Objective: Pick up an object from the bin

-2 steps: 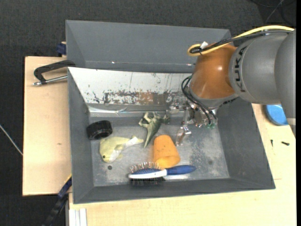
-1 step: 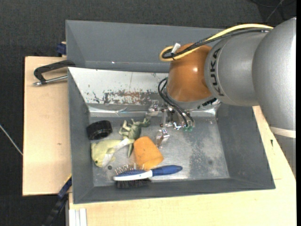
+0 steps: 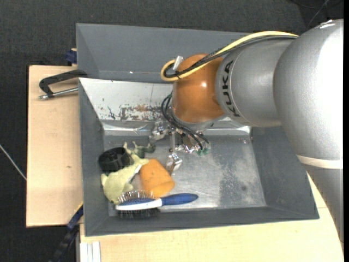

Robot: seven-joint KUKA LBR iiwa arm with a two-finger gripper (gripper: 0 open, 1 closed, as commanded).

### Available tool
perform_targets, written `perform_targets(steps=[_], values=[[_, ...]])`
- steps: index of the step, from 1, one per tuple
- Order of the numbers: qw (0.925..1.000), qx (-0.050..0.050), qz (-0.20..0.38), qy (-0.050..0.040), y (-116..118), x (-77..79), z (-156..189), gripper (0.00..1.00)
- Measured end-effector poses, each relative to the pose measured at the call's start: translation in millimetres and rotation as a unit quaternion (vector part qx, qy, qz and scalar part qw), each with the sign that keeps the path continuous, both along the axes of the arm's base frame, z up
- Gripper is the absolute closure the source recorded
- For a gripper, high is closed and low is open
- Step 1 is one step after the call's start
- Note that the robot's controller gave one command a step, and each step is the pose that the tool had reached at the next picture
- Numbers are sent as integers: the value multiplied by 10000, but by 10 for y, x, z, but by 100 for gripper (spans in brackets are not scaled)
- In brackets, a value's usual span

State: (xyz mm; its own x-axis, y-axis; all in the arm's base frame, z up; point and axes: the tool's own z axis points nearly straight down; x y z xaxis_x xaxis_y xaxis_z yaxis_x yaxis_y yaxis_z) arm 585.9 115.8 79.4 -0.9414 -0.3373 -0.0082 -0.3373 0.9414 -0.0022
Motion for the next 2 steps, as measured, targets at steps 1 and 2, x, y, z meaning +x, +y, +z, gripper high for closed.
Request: perform_targets(steps=[1,2], values=[[9994,-9,332,-40,565,-200,-53,0],[9813,-38,1922,-54,1044,-84,-58,0]])
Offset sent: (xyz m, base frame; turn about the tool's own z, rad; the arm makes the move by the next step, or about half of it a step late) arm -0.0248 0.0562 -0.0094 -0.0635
